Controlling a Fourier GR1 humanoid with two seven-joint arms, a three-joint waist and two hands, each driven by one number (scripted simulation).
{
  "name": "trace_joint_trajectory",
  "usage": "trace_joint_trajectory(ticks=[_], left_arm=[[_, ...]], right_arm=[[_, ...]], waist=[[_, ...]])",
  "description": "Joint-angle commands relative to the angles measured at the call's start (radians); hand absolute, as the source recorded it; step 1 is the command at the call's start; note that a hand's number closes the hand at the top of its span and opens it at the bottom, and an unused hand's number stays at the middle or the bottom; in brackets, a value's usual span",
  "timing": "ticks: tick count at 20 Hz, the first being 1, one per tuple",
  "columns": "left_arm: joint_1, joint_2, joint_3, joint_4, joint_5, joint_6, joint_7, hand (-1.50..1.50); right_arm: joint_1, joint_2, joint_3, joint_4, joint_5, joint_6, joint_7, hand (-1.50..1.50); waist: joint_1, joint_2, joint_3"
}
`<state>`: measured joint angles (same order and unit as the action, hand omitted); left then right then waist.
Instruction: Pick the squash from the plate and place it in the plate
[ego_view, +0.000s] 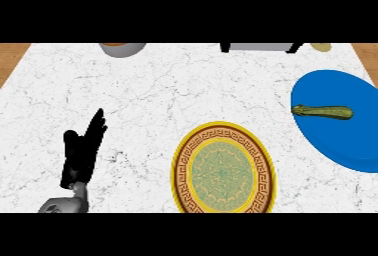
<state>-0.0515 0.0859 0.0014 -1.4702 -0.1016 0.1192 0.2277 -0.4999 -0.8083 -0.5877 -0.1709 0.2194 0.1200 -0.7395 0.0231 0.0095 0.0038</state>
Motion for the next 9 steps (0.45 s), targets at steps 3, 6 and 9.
trace_joint_trajectory(ticks=[3,6,9], left_arm=[[0.013,0.003,0.013,0.039,0.000,-0.006,-0.057,0.00],[0.038,-0.005,-0.024,-0.056,-0.010,-0.007,0.008,0.00],[0.017,0.007,-0.008,-0.044,0.004,-0.022,0.018,0.00]], right_arm=[[0.046,-0.022,-0.024,0.017,-0.026,-0.028,-0.025,-1.50],[0.021,-0.080,-0.030,0.025,-0.030,0.007,0.024,-1.50],[0.052,-0.033,-0.015,0.027,-0.011,-0.061,-0.022,-1.50]], waist=[[-0.001,0.001,0.001],[0.009,0.001,0.002],[0.011,0.004,0.003]])
